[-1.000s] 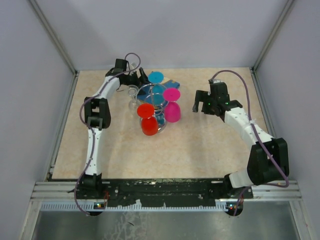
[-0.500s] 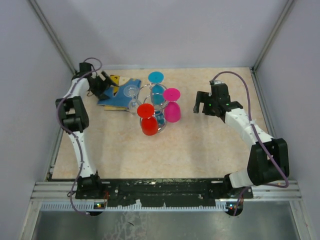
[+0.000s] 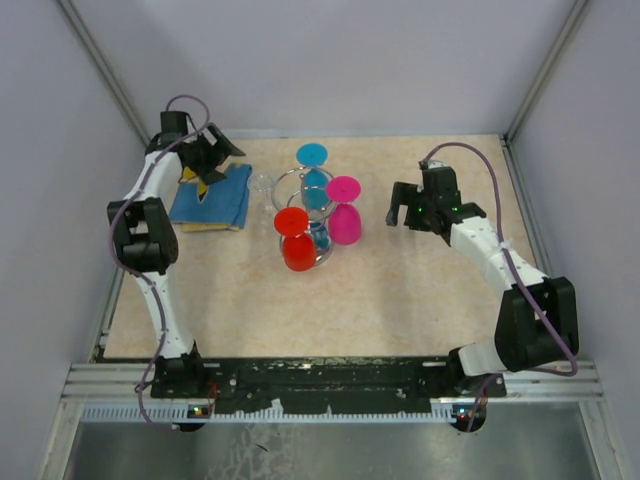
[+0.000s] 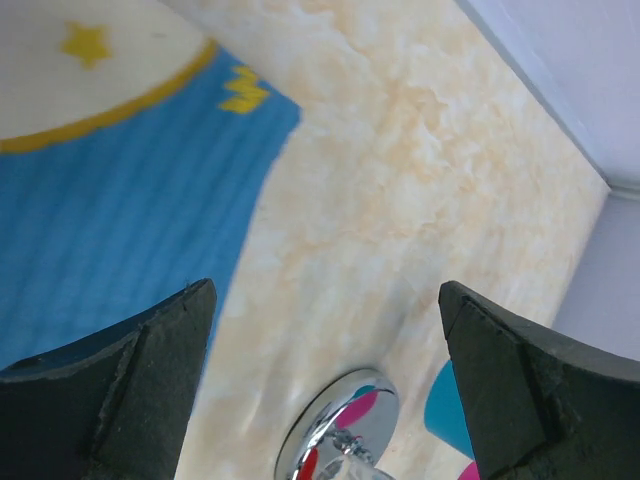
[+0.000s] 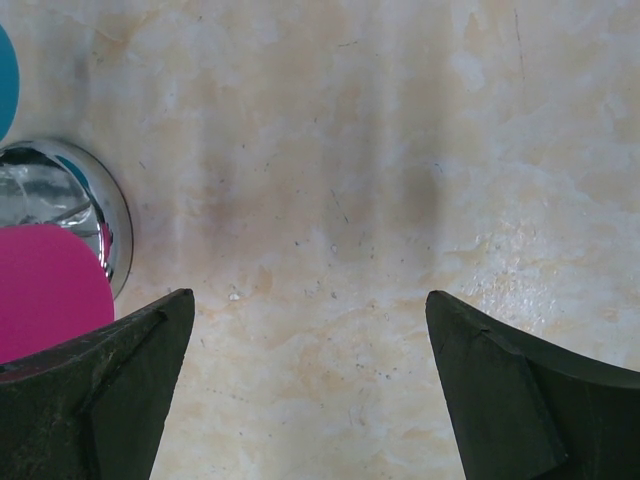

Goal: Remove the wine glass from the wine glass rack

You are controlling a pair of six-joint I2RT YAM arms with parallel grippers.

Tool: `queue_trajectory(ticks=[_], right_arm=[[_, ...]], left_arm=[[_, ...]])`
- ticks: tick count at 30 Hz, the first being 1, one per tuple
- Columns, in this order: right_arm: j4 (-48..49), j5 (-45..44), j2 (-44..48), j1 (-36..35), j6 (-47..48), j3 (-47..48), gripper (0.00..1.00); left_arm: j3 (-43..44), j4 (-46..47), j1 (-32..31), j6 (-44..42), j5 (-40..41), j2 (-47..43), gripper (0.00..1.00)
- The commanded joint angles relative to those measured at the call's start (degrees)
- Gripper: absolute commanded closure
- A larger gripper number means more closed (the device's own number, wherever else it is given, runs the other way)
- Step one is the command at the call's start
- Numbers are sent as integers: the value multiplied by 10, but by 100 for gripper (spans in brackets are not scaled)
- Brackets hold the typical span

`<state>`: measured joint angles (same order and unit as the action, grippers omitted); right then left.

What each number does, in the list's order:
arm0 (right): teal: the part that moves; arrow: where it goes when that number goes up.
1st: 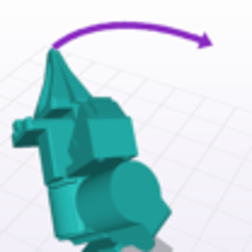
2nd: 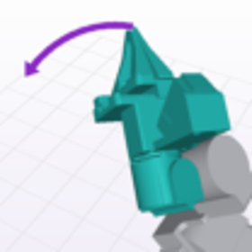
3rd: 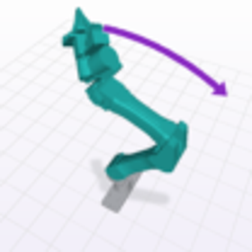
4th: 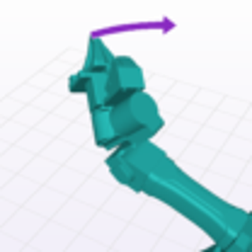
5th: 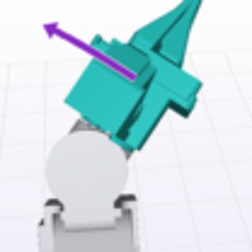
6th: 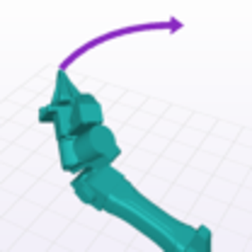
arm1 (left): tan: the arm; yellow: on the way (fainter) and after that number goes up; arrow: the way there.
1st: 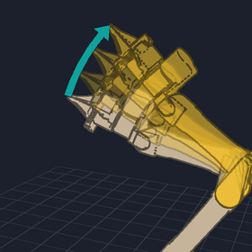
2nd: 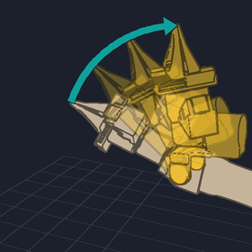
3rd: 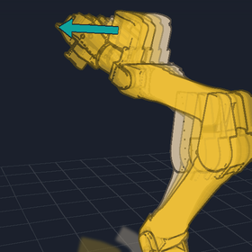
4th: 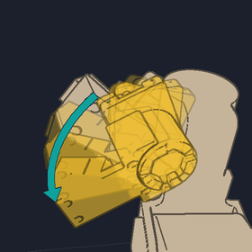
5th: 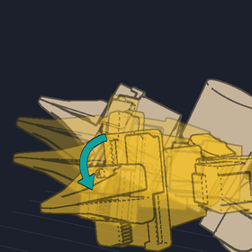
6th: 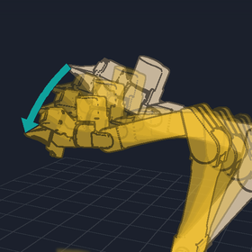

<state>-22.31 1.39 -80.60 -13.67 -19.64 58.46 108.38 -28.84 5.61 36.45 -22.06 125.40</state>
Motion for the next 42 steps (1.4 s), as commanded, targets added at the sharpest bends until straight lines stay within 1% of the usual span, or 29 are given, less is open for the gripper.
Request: queue_trajectory(ticks=[1,4,9,12,16,19,21,26,28,31,33,36,39,42], right_arm=[[10,-7,22,5,8,7,1],[3,-17,27,7,12,11,1],[0,-21,36,10,12,10,1],[-4,-34,41,10,13,10,1],[-5,-33,51,10,14,8,1],[-5,-39,57,10,13,6,1],[-5,-39,62,10,13,4,1],[3,-23,64,10,12,-2,1],[4,-18,62,10,12,-3,1],[5,-13,62,10,12,-7,1],[9,-12,64,11,11,-10,1],[10,-9,63,11,10,-10,1],[5,-8,64,10,10,-6,1],[10,-10,66,11,9,-7,1]], left_arm=[[30,-13,-21,-3,-47,53,2],[20,-19,-22,-12,-44,64,5],[22,-48,-16,-35,5,64,5],[21,-59,0,-41,21,64,5],[12,-75,35,-47,26,66,4],[-19,-69,82,-28,-15,64,4],[-42,-59,105,-31,-14,55,5],[-62,-60,151,-48,18,36,5],[-52,-65,168,-50,35,27,7],[-19,-80,183,-66,90,14,7],[0,-90,190,-67,114,8,7],[1,-74,190,-54,105,-9,9],[-17,-52,180,-50,86,-26,11],[-46,-34,156,-51,83,-42,9]])
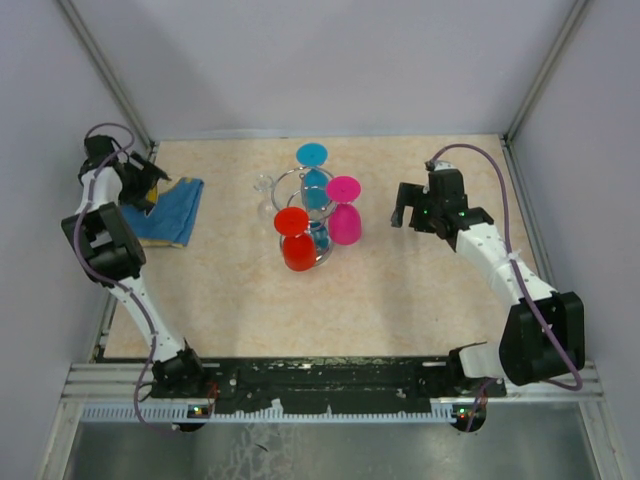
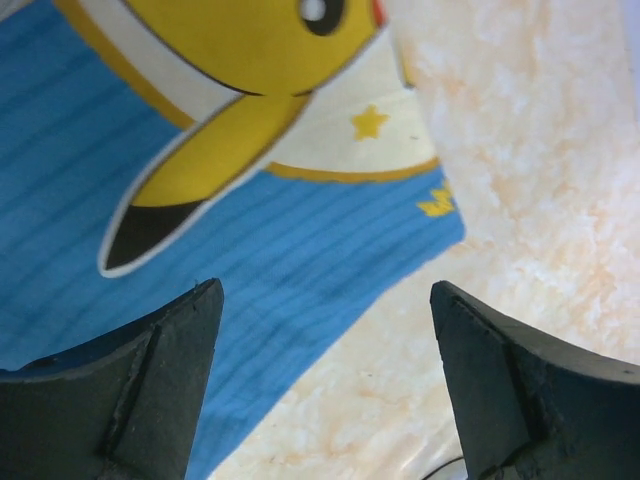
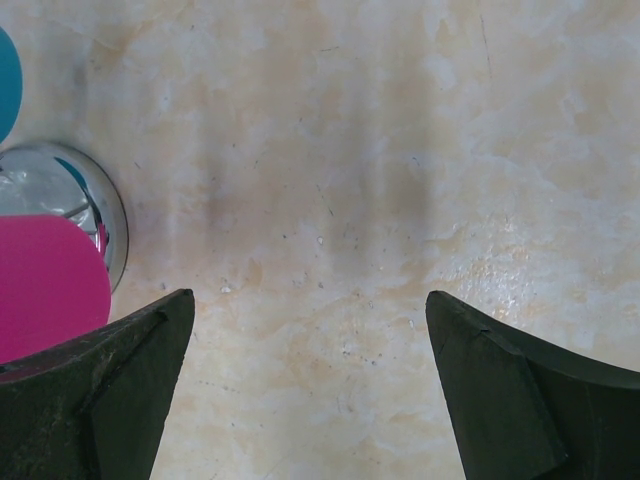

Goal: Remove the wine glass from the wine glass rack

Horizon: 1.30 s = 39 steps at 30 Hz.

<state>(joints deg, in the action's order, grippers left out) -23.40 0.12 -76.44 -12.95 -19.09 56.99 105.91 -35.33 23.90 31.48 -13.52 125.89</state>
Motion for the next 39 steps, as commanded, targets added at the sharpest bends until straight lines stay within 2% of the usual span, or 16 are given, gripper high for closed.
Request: queue_trajectory(ticks=[1,6,11,17,24,28,34,39], right_arm=[[22,4,24,3,4,9,1],[20,10,15,3,0,18,1],[23,15,16,3,-3,18,1],[33,36,17,3,-6,21,1],[56,95,14,3,-12,28,1],[82,149,10,-4,-8,38,1],[80,101,13,-20,-9,69,1],[61,102,4,-19,-8,86,1]], left_arm=[[-31,36,-33,7,-18,-49,9],[-112,118,-55,56,-129,-61,9],[-205,197,-99,84,-175,-101,9],[-277,216,-225,25,-45,-201,9],[-246,170,-335,-88,117,-288,9],[-235,160,-357,-140,163,-323,8],[-257,184,-366,-175,229,-353,6],[-235,169,-365,-164,236,-319,5]])
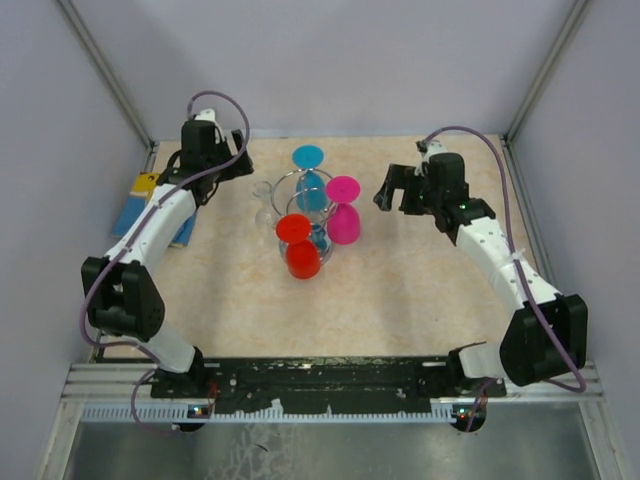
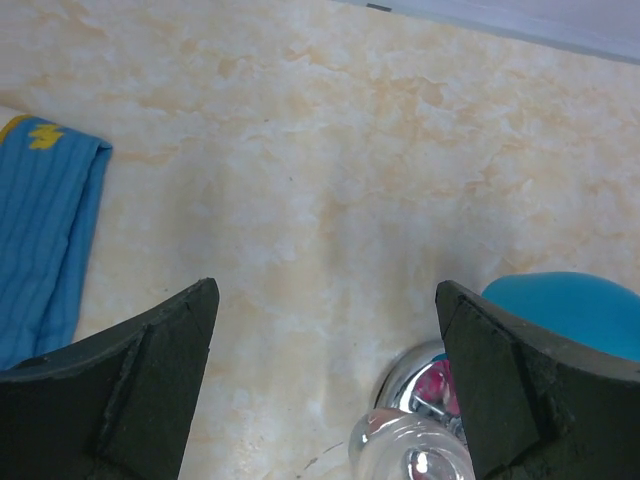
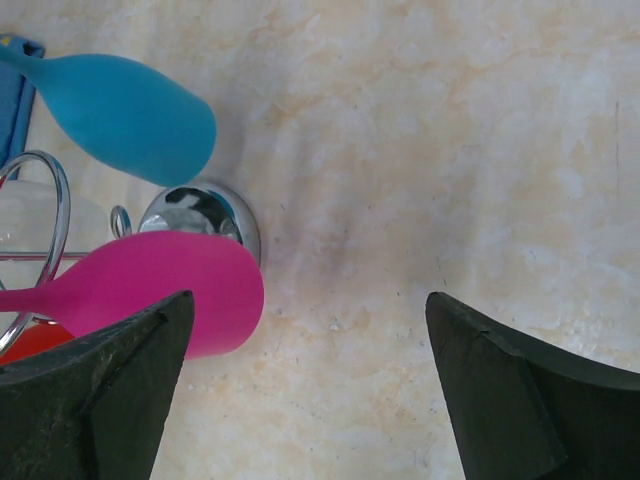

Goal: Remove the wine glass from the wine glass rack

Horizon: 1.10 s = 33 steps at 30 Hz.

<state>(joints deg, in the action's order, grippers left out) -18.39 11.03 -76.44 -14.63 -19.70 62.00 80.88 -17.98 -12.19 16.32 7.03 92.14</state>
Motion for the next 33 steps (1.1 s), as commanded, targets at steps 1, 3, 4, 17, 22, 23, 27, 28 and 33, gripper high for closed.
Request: queue_trajectory(ticks=[1,3,4,17,22,23,27,28,33], right_arm=[[9,-9,5,-3,0,36,1],[6,-13,9,-3,2,34,1],[4,-15,10,-3,3,33,1],[1,-49,28,-6,35,30,1],[13,-34,20,-6,19,17,1],[13,-30,17,-6,16,16,1],[7,-28,18,-7,15,9,1],[4,-31,21,-7,18,7,1],[-1,-50,29,-7,26,2,1]], left_arm=[[22,-10,-4,-9,34,24,5],[30,-14,-4,-8,49,29,5],[33,-16,-4,-8,63,29,5],[-10,-18,-3,-32,150,-57,1],[-14,-20,25,-21,93,-47,0],[-8,-28,42,-3,56,-35,0],[11,-33,142,59,-86,12,0],[19,-35,159,64,-98,21,0],[72,-80,185,58,-134,43,5]])
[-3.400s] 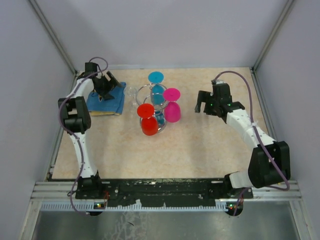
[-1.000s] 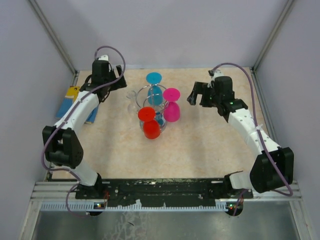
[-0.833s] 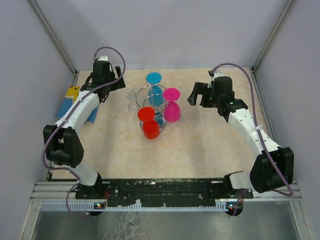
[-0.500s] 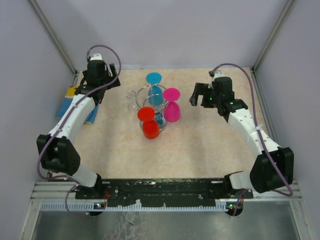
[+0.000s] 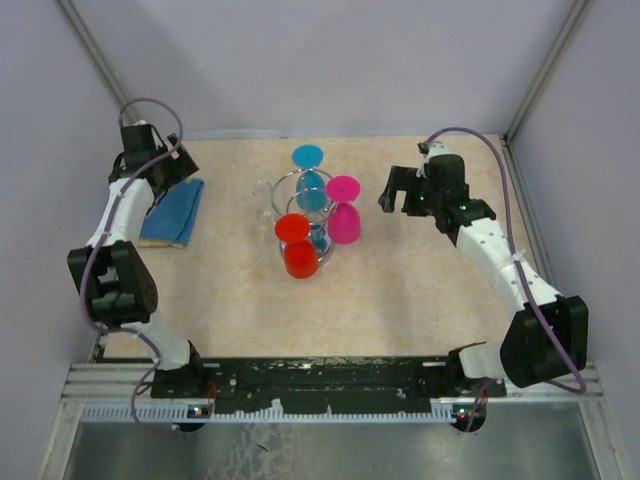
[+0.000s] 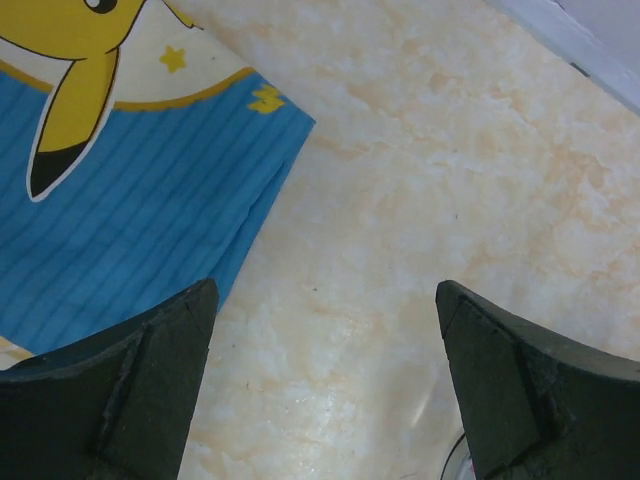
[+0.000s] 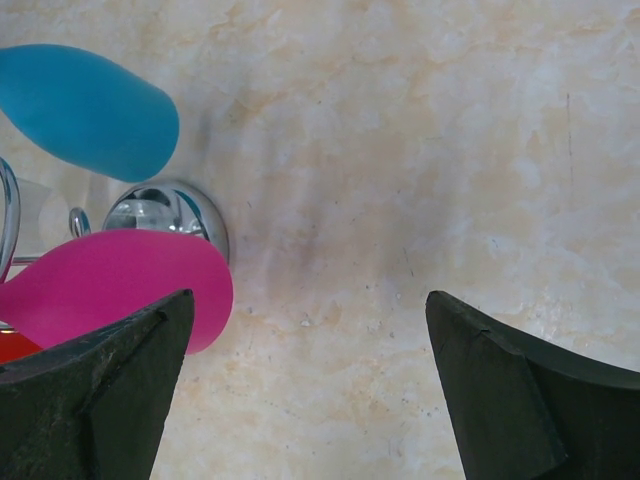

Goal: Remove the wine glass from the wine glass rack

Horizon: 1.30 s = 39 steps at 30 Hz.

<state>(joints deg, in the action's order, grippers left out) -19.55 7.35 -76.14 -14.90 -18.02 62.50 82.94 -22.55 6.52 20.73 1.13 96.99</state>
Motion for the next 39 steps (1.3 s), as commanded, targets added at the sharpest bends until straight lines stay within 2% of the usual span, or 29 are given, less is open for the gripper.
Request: queue_trajectory(ticks=[1,6,10,14,19,22,25,26,27,28,30,31,32,34,37,39], right_arm=[[12,-14,25,-4,9,-4,1],[19,-7,20,-4,6,-7,1],[19,-8,25,-4,8,-13,1],[26,3,37,-4,18,-12,1],[51,65,36,-4,-7,1,14],[80,90,40,-4,-33,-3,16],[81,83,43,-5,-41,-5,7],[77,78,44,-4,-41,-6,6],[74,75,47,-4,-40,-7,5],[71,73,49,-4,-40,-8,4],[64,65,58,-4,-38,-11,2],[61,59,62,-3,-36,-13,1],[58,51,66,-4,-33,-14,1],[55,42,73,-4,-30,-15,1],[53,37,76,-4,-29,-17,1],[52,38,78,-4,-29,-19,1]], left_arm=[[42,-23,-12,7,-77,-15,6],[2,18,-77,-39,-9,-66,5],[-14,26,-117,-54,-27,-96,5],[-22,34,-140,-60,-10,-143,5],[-22,24,-144,-60,11,-193,3],[-34,11,-144,-54,15,-196,2],[-65,22,-144,-39,-43,-191,16],[-75,31,-144,-34,-60,-190,28],[-83,37,-144,-31,-72,-188,47],[-90,39,-144,-25,-76,-187,60],[-93,40,-144,-18,-88,-183,75],[-95,41,-144,-13,-94,-182,79],[-98,45,-144,-7,-103,-181,79],[-104,54,-144,7,-123,-183,63],[-114,67,-144,26,-146,-188,47],[-121,72,-144,36,-152,-196,44]])
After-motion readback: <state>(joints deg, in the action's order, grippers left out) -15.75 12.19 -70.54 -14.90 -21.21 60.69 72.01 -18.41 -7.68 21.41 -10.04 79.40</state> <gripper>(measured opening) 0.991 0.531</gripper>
